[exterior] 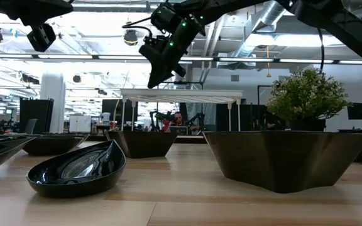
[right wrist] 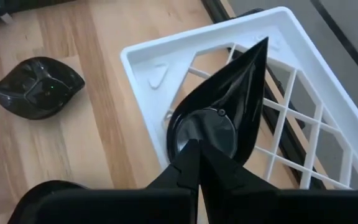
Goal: Pick & Place Mini shaped plates
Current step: Put the black drop shaped plate on the shelf, then stack the black drop shaped plate on top of the black drop shaped plate on the shelf
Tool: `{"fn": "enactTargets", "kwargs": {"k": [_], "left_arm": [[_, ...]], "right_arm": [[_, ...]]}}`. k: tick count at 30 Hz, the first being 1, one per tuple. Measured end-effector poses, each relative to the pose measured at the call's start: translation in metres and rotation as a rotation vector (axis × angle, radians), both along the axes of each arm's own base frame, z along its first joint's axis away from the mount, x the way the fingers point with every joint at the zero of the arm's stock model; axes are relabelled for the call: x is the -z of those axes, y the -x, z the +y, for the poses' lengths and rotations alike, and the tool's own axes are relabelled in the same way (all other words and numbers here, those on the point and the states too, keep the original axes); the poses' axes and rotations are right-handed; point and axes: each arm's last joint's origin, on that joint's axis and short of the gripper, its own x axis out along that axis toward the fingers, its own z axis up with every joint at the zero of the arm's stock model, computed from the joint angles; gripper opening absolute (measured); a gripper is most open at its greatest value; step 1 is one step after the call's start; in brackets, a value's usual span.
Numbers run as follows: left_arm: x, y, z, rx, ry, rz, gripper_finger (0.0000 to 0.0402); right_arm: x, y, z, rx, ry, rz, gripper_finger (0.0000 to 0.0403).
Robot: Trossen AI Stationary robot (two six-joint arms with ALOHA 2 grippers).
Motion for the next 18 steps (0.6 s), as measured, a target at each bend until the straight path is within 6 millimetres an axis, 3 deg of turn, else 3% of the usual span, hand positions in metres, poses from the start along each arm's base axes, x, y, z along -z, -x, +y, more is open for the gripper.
{"fn": "enactTargets", "kwargs": {"k": [8,18], "left_arm": [[0.000,0.000,0.000,0.000,0.000,0.000,0.0011],[0.006,-0.004,-0.004,0.045,0.040,0.067,0.0011]], "right_arm": [[-0.010,-0.001,0.003,-0.003,0.021,-0.050,0.0000],[-0.085,0.033,0.033,-0.025,0.092,-0.171,0.0000]]}}
